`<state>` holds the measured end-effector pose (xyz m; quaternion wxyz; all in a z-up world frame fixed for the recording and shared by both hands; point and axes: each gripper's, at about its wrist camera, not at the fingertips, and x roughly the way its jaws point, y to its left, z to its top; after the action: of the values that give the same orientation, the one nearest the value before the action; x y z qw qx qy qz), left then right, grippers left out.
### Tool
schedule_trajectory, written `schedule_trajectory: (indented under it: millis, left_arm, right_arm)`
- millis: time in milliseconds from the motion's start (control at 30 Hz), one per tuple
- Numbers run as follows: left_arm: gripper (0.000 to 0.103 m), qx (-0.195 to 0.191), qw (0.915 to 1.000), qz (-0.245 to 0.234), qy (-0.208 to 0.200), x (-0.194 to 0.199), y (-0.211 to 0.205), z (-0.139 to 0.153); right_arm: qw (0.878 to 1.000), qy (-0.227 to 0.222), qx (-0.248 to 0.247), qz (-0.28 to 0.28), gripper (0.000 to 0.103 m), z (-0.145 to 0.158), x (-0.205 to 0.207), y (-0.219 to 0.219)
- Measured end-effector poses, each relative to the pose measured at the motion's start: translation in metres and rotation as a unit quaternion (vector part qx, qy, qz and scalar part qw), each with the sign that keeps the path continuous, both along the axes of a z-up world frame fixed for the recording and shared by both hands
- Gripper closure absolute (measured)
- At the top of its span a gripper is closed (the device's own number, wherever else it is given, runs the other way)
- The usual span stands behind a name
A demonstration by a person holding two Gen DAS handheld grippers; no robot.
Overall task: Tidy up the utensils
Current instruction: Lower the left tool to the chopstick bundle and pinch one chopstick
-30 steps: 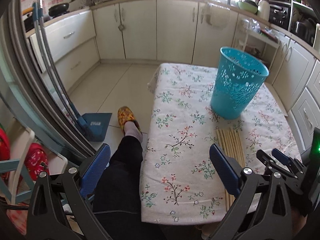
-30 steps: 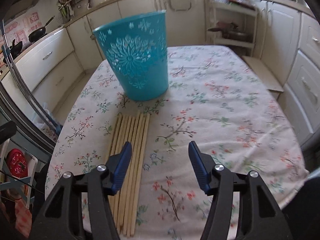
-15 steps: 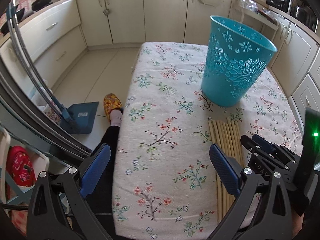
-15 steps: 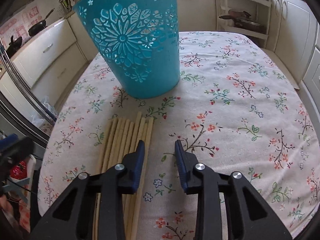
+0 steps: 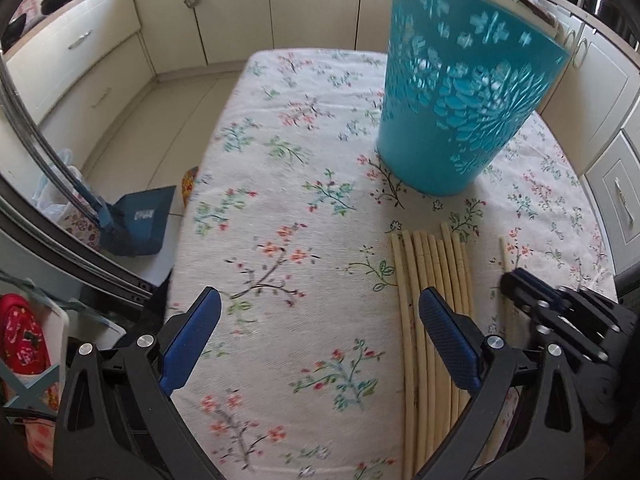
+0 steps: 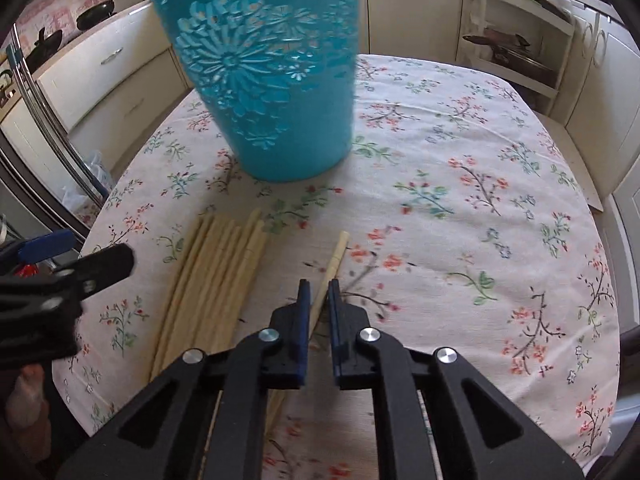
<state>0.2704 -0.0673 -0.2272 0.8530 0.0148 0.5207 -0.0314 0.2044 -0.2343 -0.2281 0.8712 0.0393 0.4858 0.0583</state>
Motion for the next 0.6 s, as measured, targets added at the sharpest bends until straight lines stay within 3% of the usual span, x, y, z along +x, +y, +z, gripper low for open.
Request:
schedule_trajectory:
  millis: [300,500,567,600]
  left_arm:
    - [0.008,0.015,0.9994,0.011,0.029,0.018,-0.007,-0.032]
    - [0.008,0.025,0.9994,0.012,0.022,0.022,-0.011,-0.032]
    - [0.012,0.022,0.9996,0.009,0.017,0.023,-0.013,-0.031]
    - [0.018,0.022,0.9997,0.004,0.013,0.022,-0.015,-0.030]
  right_arm:
    - [0.999,-0.011,0.028,-0.010,0.094,-0.001,-0.004,-0.005]
    - [0.999,-0.014,0.036,-0.009,0.093,0.000,-0.005,-0.008]
    - [0.999,-0.015,0.038,-0.008,0.093,0.000,-0.005,-0.008]
    - [0.999,-0.016,0.038,-0.008,0.093,0.000,-0.005,-0.008]
